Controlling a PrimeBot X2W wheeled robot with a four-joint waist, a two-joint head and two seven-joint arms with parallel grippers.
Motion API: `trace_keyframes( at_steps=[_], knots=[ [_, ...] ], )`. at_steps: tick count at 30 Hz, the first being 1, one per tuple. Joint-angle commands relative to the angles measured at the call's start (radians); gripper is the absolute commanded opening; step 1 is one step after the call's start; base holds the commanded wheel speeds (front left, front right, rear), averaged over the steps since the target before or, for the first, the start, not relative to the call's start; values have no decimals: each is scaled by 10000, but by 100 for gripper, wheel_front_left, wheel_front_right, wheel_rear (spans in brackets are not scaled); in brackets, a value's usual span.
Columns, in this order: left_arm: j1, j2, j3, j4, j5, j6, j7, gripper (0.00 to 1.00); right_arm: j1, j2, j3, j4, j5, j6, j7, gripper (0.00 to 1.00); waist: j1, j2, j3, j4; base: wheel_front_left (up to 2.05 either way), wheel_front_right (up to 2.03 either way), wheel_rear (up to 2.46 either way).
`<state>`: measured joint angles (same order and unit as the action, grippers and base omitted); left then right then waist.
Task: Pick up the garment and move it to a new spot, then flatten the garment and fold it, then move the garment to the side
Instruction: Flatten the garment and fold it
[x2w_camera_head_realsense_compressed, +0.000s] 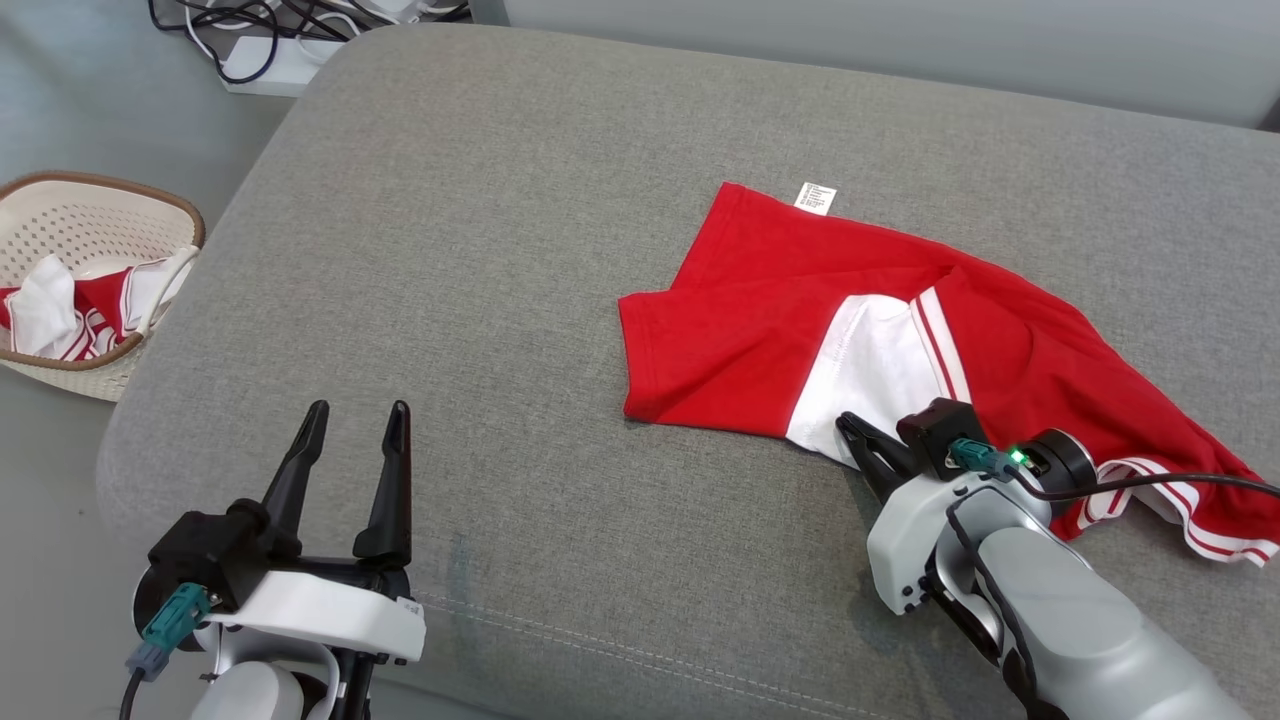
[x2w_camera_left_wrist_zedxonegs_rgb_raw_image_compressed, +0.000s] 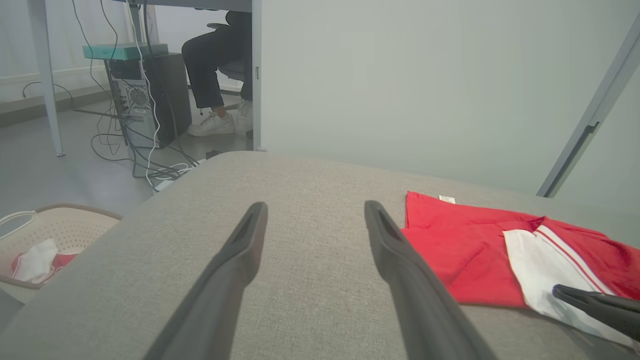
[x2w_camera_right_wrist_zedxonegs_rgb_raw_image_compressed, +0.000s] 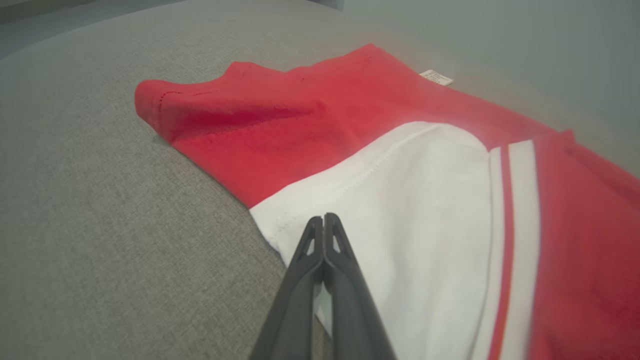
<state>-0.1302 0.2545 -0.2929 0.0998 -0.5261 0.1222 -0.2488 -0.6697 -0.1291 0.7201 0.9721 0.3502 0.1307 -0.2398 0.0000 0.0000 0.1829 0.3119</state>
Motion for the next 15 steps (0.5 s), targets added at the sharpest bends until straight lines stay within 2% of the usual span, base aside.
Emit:
trace_keyframes(
  at_steps=[1,3,6,8,9,10,11,12,15],
  knots=[
    [-383,122,480,-176,151,-124,-129,100,-83,60,157,-327,112,0,-206,0,0,0,19,-51,0,0,0],
    [-400,62,543,-151,205,-197,-129,100,-112,47,236,-415,106,0,-211,0,0,0,29,-69,0,0,0],
    [-426,-34,595,-90,280,-308,-129,100,-148,92,400,-521,95,0,-215,10,0,0,48,-48,0,0,0],
    [-452,-102,608,-37,329,-386,-129,100,-184,120,475,-569,102,0,-216,8,0,0,50,-7,0,0,0],
    [-462,-135,615,-5,353,-420,-129,100,-206,131,499,-606,87,0,-217,21,0,0,42,14,0,0,0],
    [-468,-168,621,29,381,-449,-129,100,-209,145,480,-663,96,0,-217,41,0,0,22,39,0,0,0],
    [-464,-197,633,65,406,-474,-129,100,-191,160,453,-762,108,0,-217,75,0,0,-12,55,0,0,0],
    [-451,-216,660,85,429,-491,-129,100,-174,166,368,-897,117,0,-218,100,0,0,-34,48,0,0,0],
    [-370,-213,799,107,494,-517,-129,100,-1,159,-88,-1468,102,0,-218,100,0,0,-139,-77,0,0,0]
  ],
)
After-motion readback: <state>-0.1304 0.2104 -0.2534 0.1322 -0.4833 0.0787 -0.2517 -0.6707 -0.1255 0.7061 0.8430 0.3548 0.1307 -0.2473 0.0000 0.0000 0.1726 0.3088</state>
